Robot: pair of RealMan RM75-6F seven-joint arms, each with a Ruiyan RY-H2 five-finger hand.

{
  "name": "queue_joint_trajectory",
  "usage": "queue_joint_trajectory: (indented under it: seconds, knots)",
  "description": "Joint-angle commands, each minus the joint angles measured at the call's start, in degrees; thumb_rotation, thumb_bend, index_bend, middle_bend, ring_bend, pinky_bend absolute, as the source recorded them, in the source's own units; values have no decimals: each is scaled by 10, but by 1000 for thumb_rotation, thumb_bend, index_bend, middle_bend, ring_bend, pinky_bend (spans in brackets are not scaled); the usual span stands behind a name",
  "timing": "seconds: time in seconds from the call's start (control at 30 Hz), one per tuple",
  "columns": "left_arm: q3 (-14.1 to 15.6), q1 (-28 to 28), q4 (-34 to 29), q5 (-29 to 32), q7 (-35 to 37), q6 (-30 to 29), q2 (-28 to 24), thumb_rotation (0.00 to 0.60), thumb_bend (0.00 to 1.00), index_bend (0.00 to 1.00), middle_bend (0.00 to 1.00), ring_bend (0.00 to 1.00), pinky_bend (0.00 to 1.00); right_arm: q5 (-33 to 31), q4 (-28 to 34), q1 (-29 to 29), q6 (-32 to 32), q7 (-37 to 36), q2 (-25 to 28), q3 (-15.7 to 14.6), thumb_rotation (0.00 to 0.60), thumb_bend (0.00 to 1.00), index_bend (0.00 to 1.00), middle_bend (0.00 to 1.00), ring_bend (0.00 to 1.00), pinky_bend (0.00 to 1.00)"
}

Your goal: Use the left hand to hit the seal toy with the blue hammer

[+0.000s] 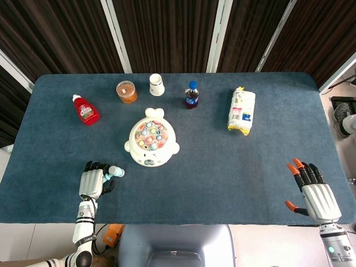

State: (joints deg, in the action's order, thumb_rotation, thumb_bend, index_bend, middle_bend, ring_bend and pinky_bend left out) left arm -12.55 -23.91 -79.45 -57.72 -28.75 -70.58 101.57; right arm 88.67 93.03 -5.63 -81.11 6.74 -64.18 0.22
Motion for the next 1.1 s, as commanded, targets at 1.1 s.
queue_joint_trajectory:
  seconds: [1.1]
  knots:
    - [1,-12,7,10,11,6,-4,519,443,387,398,213,109,-3,1,0,1,5,-2,1,600,232,0,0,0,0]
